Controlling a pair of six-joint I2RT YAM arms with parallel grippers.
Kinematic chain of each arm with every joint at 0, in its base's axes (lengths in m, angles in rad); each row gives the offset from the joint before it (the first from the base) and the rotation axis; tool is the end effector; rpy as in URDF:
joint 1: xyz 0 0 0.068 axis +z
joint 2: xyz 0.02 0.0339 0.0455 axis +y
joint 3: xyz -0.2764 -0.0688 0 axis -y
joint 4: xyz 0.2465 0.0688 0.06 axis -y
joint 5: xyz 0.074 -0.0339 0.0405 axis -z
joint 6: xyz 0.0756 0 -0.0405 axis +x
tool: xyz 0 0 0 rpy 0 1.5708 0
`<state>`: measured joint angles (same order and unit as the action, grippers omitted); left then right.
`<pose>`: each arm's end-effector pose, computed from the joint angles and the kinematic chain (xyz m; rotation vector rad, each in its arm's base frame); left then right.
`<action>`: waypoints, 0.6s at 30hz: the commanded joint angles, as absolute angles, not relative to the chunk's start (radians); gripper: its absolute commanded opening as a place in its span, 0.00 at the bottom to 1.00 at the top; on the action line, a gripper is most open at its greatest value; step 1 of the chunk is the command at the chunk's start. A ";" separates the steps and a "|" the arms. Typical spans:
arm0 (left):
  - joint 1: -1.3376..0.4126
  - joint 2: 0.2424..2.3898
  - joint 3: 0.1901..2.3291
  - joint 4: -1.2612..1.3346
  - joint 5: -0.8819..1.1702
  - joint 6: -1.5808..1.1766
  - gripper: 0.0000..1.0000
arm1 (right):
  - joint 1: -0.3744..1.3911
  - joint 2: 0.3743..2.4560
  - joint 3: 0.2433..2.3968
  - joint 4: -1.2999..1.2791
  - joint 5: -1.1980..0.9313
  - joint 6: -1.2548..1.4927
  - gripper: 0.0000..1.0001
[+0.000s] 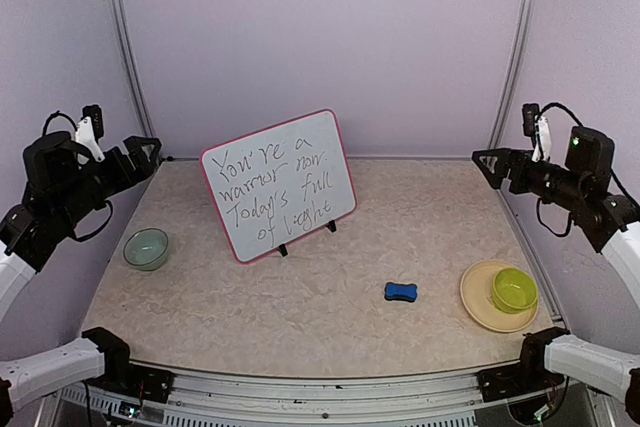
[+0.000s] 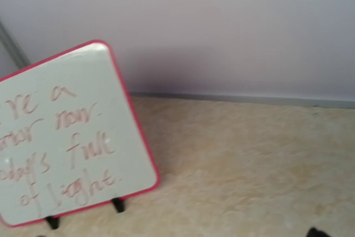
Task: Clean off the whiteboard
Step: Pick up the whiteboard eraser from the center of the board.
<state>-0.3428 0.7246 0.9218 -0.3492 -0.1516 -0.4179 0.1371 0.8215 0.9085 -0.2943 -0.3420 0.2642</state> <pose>0.1828 -0.0531 0.3813 -0.1783 1.7311 -0.4310 0.2087 0.0544 0.3672 -0.1364 1.7992 0.5914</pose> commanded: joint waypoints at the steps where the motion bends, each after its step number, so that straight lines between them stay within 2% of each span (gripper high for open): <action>1: -0.368 0.710 0.921 -0.349 -0.109 -0.419 0.99 | 0.115 0.804 0.917 -0.260 -0.485 0.313 1.00; 7: -0.377 0.634 0.772 -0.219 -0.102 -0.463 0.99 | 0.110 0.733 0.825 -0.142 -0.561 0.415 1.00; 13: -0.385 0.689 0.731 -0.197 -0.093 -0.476 0.99 | 0.121 0.844 0.823 -0.229 -0.633 0.441 1.00; 18: -0.395 0.757 0.691 -0.146 -0.100 -0.478 0.99 | 0.240 0.920 0.813 -0.311 -0.487 0.373 1.00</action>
<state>-0.3813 0.7216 0.7258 -0.2176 -0.1055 -0.4679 0.1555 0.8688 0.8154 -0.2264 -0.5644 0.4152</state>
